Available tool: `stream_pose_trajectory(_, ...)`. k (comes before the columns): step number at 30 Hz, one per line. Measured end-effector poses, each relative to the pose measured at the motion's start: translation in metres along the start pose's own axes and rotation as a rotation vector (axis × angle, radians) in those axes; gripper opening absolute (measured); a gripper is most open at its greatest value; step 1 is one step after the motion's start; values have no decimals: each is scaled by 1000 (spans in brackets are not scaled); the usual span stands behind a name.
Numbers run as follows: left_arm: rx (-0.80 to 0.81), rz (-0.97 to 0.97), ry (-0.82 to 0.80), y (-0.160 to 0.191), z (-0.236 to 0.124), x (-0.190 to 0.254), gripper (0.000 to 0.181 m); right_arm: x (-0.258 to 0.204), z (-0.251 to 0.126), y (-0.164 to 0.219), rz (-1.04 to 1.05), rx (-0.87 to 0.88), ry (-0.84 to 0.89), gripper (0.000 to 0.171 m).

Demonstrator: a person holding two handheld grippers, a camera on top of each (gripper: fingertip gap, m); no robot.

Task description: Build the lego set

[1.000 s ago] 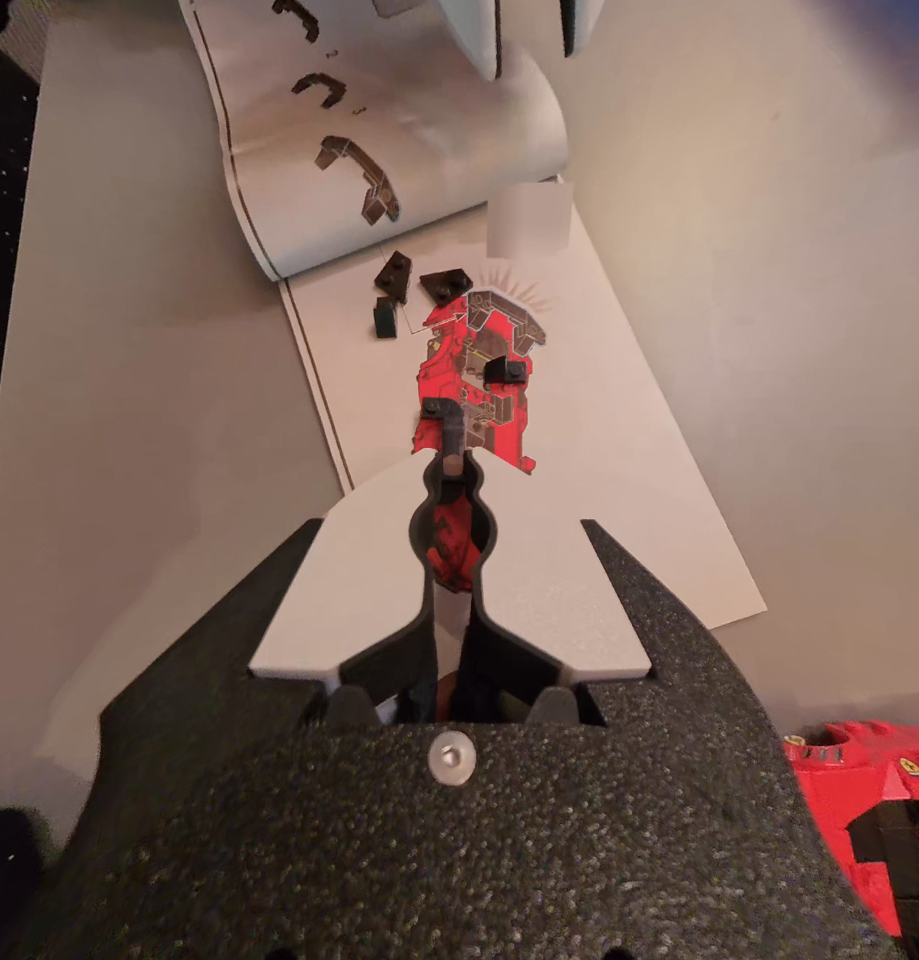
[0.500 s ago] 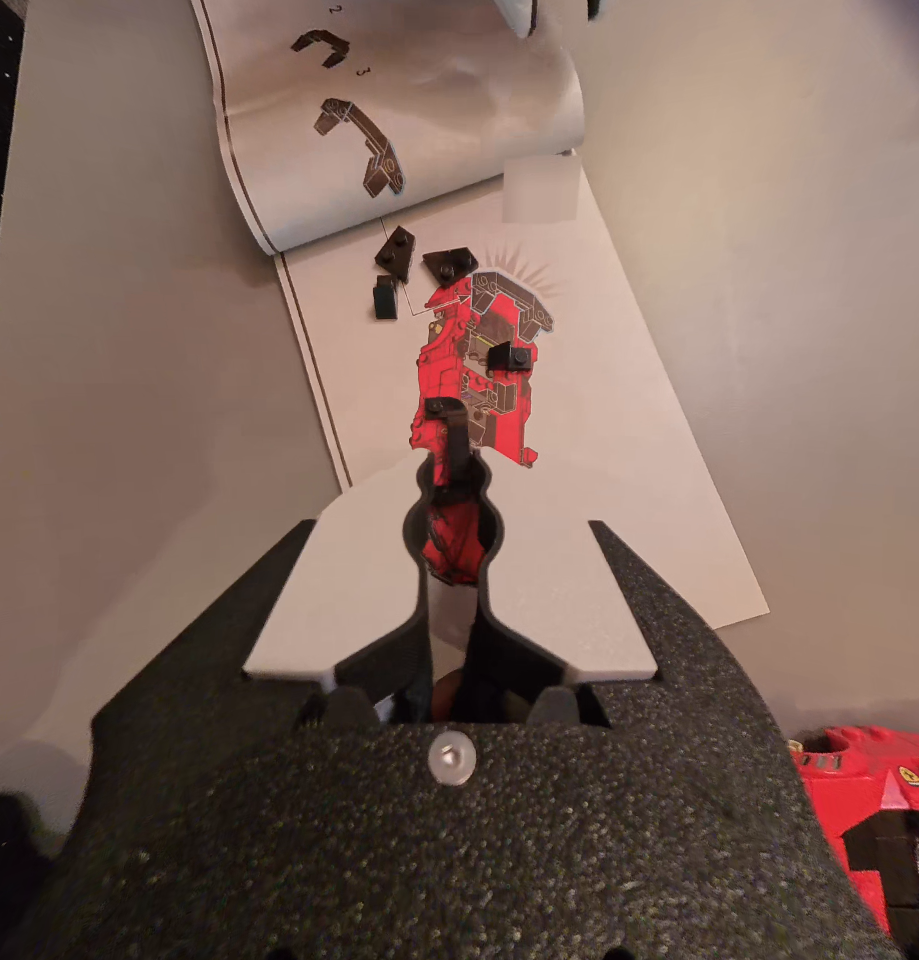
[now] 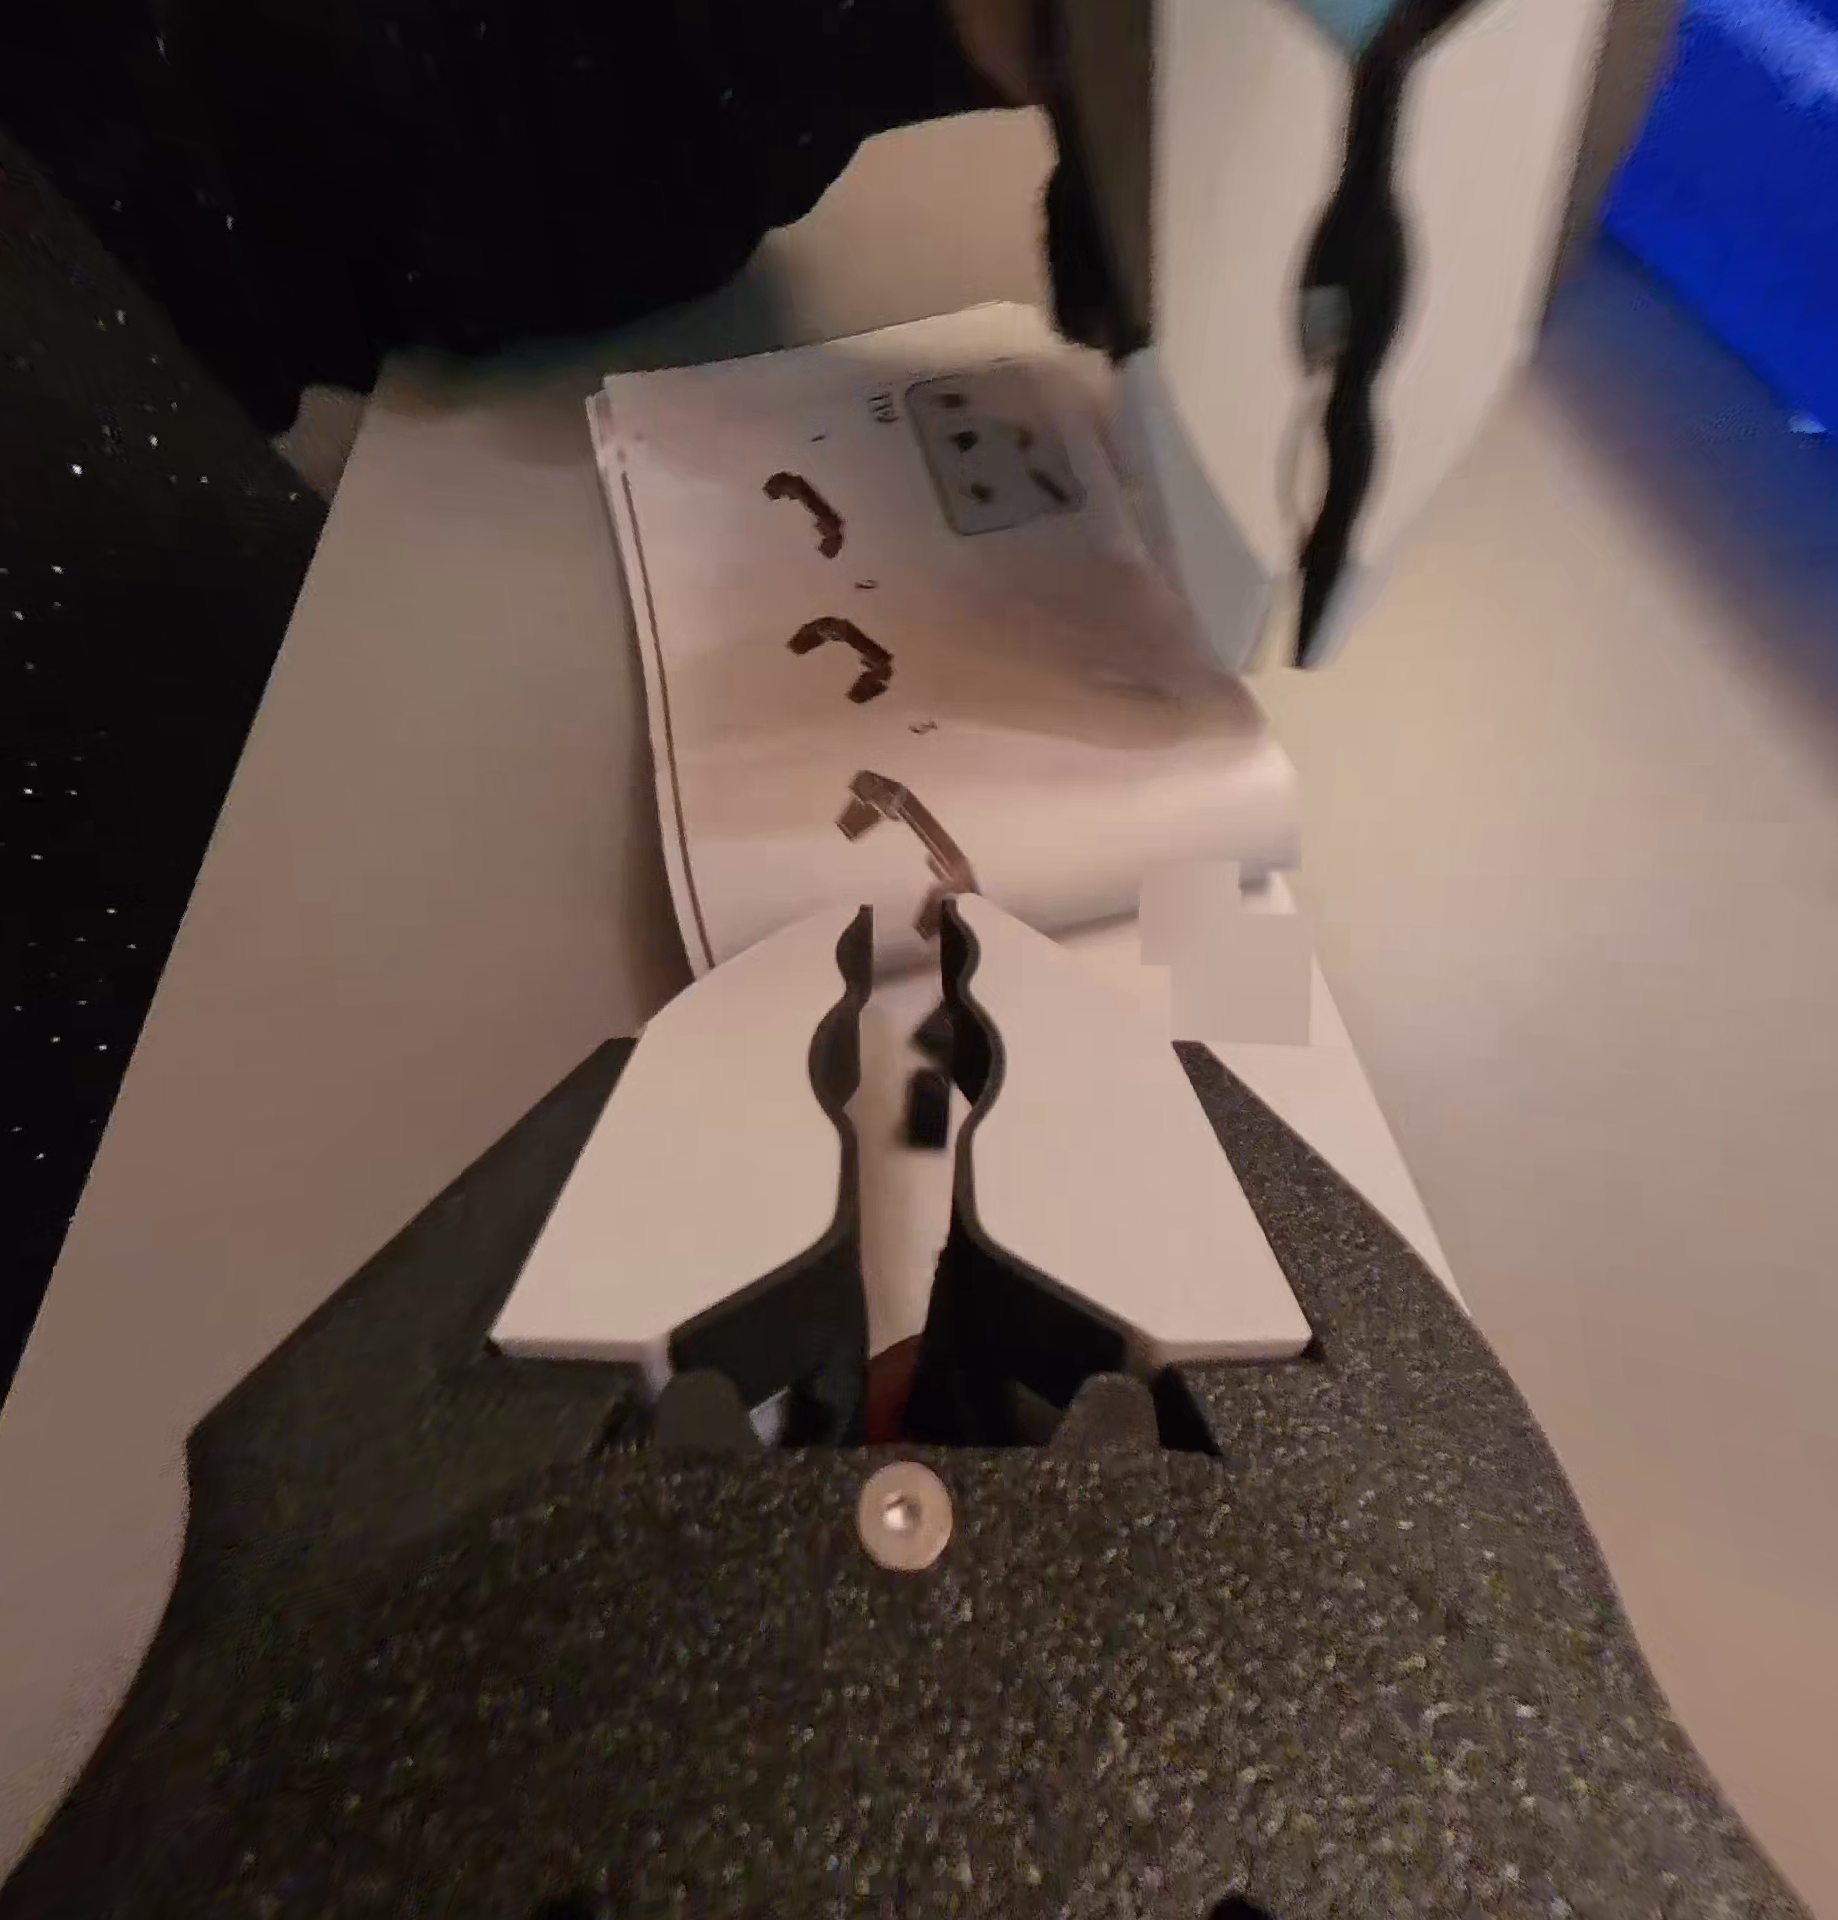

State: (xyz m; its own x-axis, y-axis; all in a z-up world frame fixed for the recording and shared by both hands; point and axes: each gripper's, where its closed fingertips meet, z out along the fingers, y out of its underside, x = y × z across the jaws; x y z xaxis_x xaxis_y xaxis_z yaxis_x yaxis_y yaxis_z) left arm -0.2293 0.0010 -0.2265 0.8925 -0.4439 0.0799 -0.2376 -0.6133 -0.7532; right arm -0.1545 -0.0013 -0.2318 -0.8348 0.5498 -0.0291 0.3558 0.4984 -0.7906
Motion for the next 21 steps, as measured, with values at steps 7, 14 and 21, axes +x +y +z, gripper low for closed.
stream_pose_trajectory(7, 55, 22, -48, -5, 3, -5, 8, -4, 28, 2, -86, -81, 7, 4)
stream_pose_trajectory(14, 105, 57, 36, -13, 6, 13, 7, -4, 29, 6, -64, -85, -6, 3)
stream_pose_trajectory(21, -65, 146, 184, 13, 31, 41, 0, -3, 31, 6, 3, -60, -22, 1)
